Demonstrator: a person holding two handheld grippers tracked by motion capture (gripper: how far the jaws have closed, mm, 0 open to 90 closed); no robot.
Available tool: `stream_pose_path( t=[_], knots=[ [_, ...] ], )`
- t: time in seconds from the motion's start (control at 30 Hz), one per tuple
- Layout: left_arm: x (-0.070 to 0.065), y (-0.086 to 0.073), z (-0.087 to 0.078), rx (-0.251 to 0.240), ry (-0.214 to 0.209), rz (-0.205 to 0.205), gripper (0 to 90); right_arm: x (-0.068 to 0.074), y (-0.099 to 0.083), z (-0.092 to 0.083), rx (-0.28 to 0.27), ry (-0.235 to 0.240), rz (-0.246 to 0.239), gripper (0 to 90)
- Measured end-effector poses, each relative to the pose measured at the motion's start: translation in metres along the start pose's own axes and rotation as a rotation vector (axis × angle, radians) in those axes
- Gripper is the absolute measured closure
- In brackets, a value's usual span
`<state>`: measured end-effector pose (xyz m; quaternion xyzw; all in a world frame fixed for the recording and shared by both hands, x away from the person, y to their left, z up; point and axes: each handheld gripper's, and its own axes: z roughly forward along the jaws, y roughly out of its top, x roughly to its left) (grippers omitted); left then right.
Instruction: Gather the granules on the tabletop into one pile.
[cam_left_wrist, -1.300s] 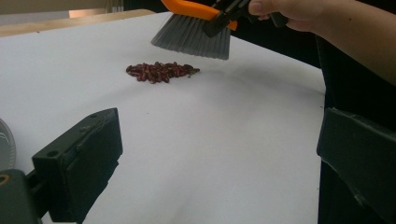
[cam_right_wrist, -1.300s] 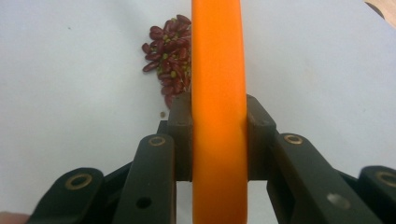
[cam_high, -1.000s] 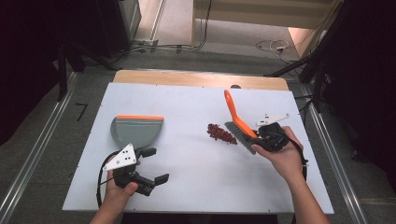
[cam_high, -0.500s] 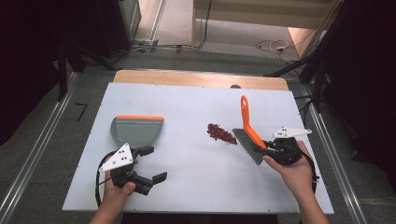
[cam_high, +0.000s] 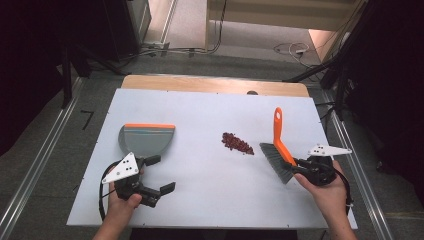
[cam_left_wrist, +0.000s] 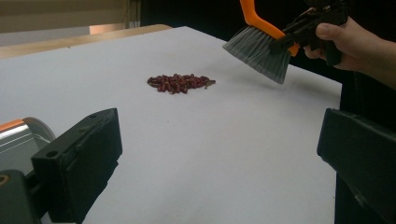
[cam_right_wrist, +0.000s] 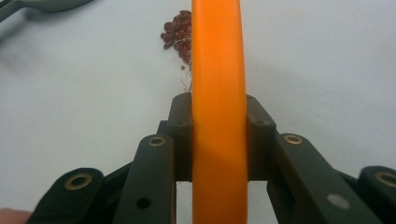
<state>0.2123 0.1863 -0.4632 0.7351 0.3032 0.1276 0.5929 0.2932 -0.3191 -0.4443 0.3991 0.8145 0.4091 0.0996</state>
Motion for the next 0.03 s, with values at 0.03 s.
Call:
stream_pose_path(
  t=[0.03],
  knots=[
    [-0.0002, 0.0001, 0.0002, -0.001, 0.000, -0.001, 1.0, -0.0010, -0.0004, 0.0005, -0.002, 0.002, 0.000, 68.4]
  ],
)
